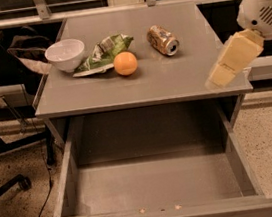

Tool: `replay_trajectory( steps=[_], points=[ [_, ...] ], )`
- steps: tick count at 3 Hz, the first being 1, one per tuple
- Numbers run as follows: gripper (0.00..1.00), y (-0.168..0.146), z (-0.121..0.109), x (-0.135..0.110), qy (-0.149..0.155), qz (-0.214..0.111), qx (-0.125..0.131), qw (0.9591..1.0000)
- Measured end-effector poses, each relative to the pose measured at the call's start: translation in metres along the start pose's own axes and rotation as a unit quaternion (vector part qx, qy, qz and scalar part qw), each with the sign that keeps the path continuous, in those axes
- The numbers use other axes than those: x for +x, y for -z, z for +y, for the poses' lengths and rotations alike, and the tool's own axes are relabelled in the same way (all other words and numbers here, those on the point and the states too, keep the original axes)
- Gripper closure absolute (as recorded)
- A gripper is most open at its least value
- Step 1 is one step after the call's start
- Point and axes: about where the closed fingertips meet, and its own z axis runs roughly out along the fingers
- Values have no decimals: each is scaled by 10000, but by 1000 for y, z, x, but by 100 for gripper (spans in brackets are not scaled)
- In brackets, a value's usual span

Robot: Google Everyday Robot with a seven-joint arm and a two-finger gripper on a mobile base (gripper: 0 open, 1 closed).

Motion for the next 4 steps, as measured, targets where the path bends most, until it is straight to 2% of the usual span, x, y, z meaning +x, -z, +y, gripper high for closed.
replay_trajectory(
  steps=[1,2,4],
  points=[
    [0,-11,-24,-22,-346,31,189,9992],
    [0,-17,-46,-39,-521,86,350,9980],
    [0,-17,-46,-37,-600,-30,339,9976]
  ],
)
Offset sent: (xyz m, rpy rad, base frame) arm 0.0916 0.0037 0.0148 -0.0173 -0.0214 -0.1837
